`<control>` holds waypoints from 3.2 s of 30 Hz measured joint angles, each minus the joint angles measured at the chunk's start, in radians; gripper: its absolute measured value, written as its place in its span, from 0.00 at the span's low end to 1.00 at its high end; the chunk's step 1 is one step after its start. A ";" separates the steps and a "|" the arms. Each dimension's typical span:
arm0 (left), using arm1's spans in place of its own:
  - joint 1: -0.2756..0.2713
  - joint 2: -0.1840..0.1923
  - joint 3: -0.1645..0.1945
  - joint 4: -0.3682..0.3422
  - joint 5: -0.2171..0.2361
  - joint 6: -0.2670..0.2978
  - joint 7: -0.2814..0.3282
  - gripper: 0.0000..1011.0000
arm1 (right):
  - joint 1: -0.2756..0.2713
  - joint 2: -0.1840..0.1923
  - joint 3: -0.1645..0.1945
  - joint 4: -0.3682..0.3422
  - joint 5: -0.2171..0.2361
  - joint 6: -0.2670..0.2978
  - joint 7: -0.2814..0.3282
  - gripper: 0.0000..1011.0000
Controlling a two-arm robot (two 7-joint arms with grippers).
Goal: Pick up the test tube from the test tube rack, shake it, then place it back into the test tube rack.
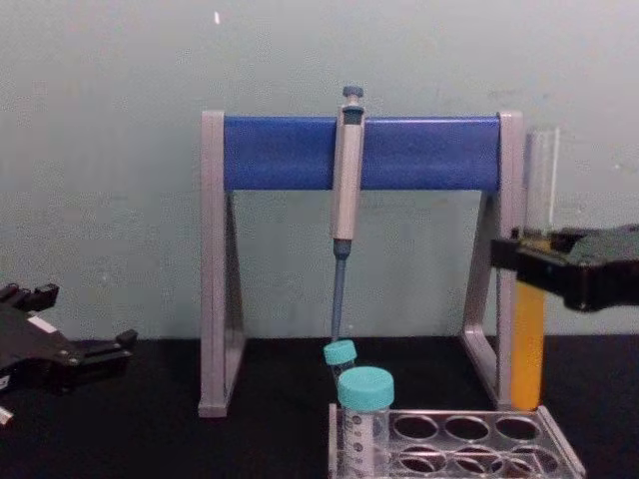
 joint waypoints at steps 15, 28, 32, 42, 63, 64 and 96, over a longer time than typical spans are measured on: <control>0.000 0.000 0.000 0.000 0.000 0.000 0.000 0.99 | 0.085 -0.045 -0.099 0.062 0.040 -0.020 0.069 0.23; 0.000 0.000 0.000 0.000 0.000 0.000 0.000 0.99 | 0.172 -0.130 -0.106 0.199 0.012 -0.077 -0.007 0.23; 0.000 0.000 0.000 0.000 0.000 0.000 0.000 0.99 | 0.171 -0.137 -0.091 0.207 -0.002 -0.076 -0.031 0.23; 0.000 0.000 0.000 0.000 0.000 0.000 0.000 0.99 | 0.160 -0.140 -0.071 0.205 -0.019 -0.070 -0.039 0.23; 0.000 0.000 0.000 0.000 0.000 0.000 0.000 0.99 | 0.066 -0.055 -0.019 0.086 -0.037 -0.018 -0.024 0.23; 0.000 0.000 0.000 0.000 0.000 0.000 0.000 0.99 | 0.058 -0.048 -0.018 0.074 -0.034 -0.012 -0.019 0.23; 0.000 0.000 0.000 0.000 0.000 0.000 0.000 0.99 | 0.163 -0.148 -0.092 0.206 -0.018 -0.111 -0.043 0.23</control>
